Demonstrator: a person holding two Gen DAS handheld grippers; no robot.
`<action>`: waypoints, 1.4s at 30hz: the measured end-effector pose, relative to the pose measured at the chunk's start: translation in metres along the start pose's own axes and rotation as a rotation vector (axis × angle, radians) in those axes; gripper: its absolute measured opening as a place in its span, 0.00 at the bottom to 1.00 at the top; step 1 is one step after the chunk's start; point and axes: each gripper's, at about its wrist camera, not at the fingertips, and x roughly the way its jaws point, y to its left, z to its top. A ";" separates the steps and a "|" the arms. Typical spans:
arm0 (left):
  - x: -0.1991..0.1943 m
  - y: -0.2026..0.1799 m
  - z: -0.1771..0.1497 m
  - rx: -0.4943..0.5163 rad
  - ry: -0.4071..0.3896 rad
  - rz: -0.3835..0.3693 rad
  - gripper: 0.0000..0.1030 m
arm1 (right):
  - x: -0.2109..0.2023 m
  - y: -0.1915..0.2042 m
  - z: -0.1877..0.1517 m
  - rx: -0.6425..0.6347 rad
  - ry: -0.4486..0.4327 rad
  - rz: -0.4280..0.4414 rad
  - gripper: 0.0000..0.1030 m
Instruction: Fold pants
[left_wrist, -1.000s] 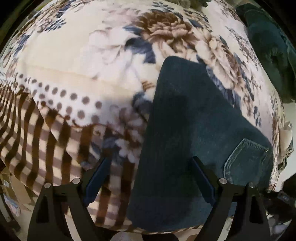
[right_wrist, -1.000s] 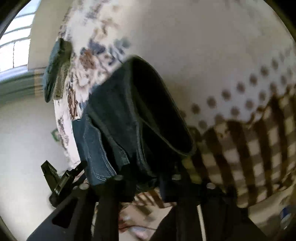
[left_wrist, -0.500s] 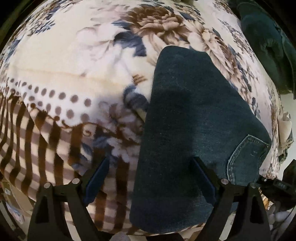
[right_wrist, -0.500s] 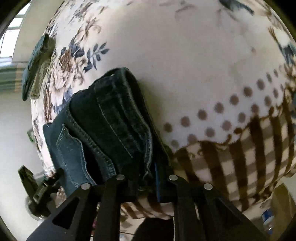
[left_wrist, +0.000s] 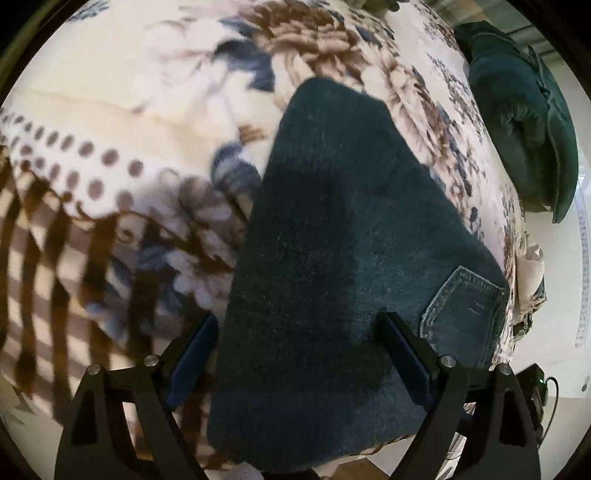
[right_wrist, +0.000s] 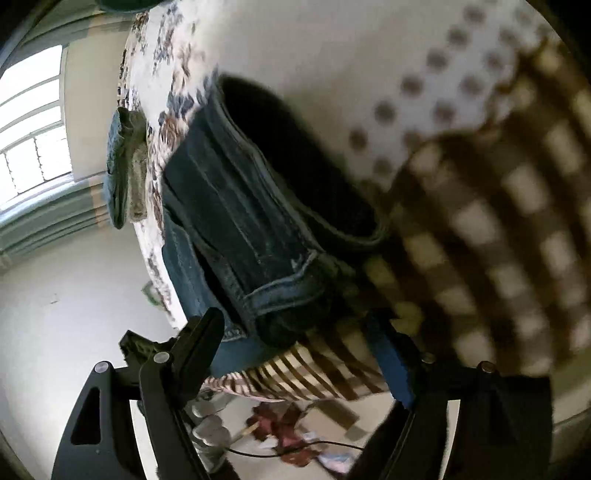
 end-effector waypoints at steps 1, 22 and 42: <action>0.002 0.000 0.000 0.004 0.000 0.001 0.88 | 0.013 0.003 0.001 -0.016 0.001 -0.005 0.80; 0.007 -0.001 0.005 0.022 -0.010 -0.013 0.88 | 0.080 0.040 0.016 -0.102 0.036 0.014 0.95; 0.004 0.017 0.006 -0.066 -0.077 -0.123 0.67 | 0.087 0.069 0.010 -0.191 -0.035 0.118 0.80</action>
